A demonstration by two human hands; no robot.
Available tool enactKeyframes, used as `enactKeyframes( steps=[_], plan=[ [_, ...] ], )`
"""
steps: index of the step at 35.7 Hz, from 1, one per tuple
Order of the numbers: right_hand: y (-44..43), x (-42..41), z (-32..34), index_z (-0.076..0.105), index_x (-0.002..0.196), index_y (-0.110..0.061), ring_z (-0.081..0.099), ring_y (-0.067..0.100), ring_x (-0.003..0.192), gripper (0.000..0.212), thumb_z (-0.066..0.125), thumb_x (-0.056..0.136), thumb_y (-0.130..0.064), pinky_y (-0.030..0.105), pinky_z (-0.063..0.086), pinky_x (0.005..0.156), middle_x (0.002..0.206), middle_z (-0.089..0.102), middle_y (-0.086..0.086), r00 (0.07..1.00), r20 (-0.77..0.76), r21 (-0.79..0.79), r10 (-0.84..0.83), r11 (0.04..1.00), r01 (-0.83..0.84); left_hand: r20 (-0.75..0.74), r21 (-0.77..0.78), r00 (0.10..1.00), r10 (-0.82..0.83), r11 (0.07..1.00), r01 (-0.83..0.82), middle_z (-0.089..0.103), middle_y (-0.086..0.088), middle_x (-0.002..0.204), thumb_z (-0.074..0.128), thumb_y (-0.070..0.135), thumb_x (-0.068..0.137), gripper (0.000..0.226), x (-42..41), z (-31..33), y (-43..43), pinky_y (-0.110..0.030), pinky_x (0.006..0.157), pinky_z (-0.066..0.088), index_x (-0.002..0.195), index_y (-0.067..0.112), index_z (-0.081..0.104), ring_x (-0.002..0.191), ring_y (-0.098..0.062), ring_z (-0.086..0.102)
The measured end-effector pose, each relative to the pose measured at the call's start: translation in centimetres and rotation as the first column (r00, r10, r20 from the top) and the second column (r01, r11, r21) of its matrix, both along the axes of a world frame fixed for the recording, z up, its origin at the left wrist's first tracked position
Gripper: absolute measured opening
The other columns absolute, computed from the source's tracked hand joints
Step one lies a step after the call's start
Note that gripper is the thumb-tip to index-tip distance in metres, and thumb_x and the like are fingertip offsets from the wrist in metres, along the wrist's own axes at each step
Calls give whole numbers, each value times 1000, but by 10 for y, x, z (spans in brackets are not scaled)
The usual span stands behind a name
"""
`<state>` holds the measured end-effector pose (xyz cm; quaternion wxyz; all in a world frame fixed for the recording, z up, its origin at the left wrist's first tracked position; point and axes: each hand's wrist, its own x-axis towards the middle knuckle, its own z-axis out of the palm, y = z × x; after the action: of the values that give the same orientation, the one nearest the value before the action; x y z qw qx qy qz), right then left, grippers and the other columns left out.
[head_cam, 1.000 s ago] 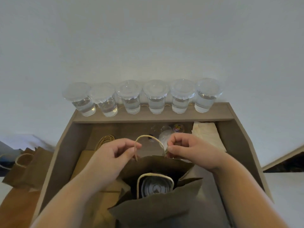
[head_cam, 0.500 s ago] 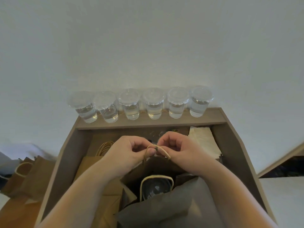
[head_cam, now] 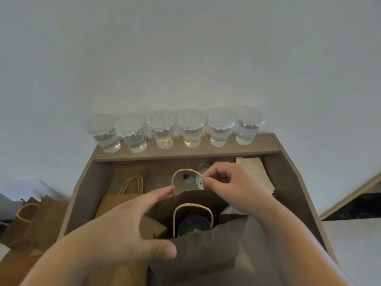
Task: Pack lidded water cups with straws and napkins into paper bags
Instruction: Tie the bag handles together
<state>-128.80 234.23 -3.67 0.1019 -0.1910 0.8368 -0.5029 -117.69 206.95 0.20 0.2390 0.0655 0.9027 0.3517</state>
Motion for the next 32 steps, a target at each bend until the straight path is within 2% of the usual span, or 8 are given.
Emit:
enactKeyframes(
  steps=[3,7,10,14,21,25,27,32],
  plan=[
    [-2,-3,6,78,91,-42,74,5,83,10,74,96,-33,37,61,85,85,79,-14,1000,17,50,6,999,-7,-126,-109,991,39,993,-53,35,54,137,75,99,41,123,-2,-8,18,-29,120,30,147,72,18,126,18,36],
    [-4,-6,16,78,91,-43,71,3,81,6,76,95,-39,38,62,85,85,77,-16,995,19,159,93,983,-95,-386,-116,914,123,977,-180,55,42,117,77,81,63,71,-12,-26,36,-20,98,48,124,63,46,109,11,55],
    [-5,-5,23,79,88,-40,69,0,77,9,76,95,-36,30,58,77,82,76,-16,985,38,212,167,962,-171,-378,-116,915,137,974,-194,57,44,110,74,72,74,44,-14,-32,37,-11,79,46,111,63,54,98,13,60],
    [-9,-3,32,80,84,-36,64,-1,68,10,78,94,-35,20,51,66,79,75,-12,974,46,285,221,932,-225,-410,-114,899,156,969,-220,66,41,97,70,63,83,23,-17,-31,38,-9,76,47,104,56,65,95,19,59],
    [-18,6,44,81,87,-37,67,-4,72,10,75,95,-36,14,49,64,79,73,-22,963,58,367,264,891,-267,-383,-213,919,89,960,-182,72,28,85,48,76,80,41,-24,-26,42,-24,78,59,99,48,72,84,4,66],
    [-19,14,50,82,91,-38,72,-1,76,8,75,94,-39,19,58,71,81,76,-22,959,80,377,271,883,-280,-391,-166,915,96,971,-173,65,46,86,58,68,88,8,-24,-23,45,-8,70,51,84,72,65,92,17,61],
    [-20,18,52,82,92,-39,72,-3,79,8,74,92,-43,24,61,77,82,75,-25,964,63,402,258,878,-261,-417,-153,904,90,974,-167,62,50,86,61,66,90,17,-22,-23,46,-6,65,47,75,75,59,94,19,59],
    [-22,28,55,80,94,-41,68,-5,85,10,71,90,-45,27,61,80,83,73,-26,971,-28,470,235,861,-195,-415,-139,901,124,970,-198,71,25,85,48,74,84,41,-20,-29,45,-22,73,59,92,46,76,86,2,66]
  ],
)
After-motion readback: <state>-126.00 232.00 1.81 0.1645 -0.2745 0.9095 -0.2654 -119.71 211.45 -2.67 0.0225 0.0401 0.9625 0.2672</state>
